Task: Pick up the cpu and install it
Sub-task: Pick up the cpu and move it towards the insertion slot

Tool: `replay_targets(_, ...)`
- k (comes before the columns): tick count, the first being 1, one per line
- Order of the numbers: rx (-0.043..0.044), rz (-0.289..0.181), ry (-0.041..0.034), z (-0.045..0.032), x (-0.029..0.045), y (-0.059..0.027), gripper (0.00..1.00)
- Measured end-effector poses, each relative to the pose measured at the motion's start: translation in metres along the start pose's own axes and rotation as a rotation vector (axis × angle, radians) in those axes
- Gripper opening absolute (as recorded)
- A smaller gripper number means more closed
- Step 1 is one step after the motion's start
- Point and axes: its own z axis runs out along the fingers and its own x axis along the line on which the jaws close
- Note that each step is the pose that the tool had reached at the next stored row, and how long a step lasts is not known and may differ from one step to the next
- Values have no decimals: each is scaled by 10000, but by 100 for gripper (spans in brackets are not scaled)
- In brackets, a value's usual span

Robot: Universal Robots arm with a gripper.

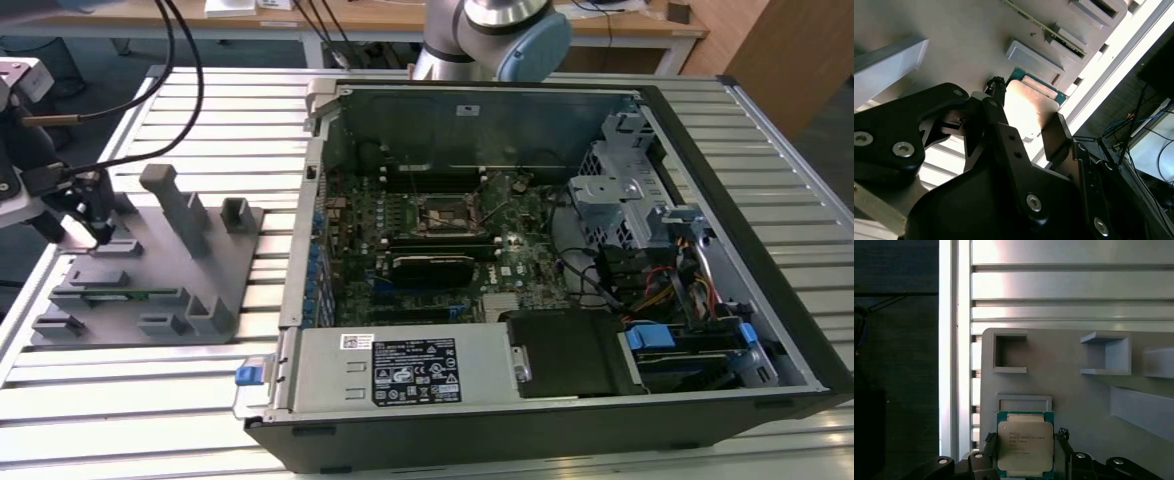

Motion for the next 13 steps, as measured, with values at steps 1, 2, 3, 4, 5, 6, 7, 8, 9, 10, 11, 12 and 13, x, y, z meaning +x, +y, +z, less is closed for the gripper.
replay_targets(1,-1,0,-1,-8,0,1,54)
replay_targets(2,-1,0,-1,-16,0,1,54)
replay_targets(3,-1,0,-1,-25,0,1,54)
replay_targets(4,-1,0,-2,-32,0,2,54)
replay_targets(5,-1,0,-1,-41,1,2,54)
replay_targets(6,-1,0,-1,-49,1,3,54)
replay_targets(7,-1,0,-1,-57,1,3,54)
replay_targets(8,-1,0,-2,-64,1,4,54)
replay_targets(9,-1,1,-2,-72,1,5,54)
replay_targets(10,-1,0,-3,-79,1,5,54)
replay_targets(11,-1,0,-2,-87,1,6,54)
replay_targets(12,-1,0,-3,-94,1,7,54)
replay_targets(13,-1,0,-4,-101,1,7,54)
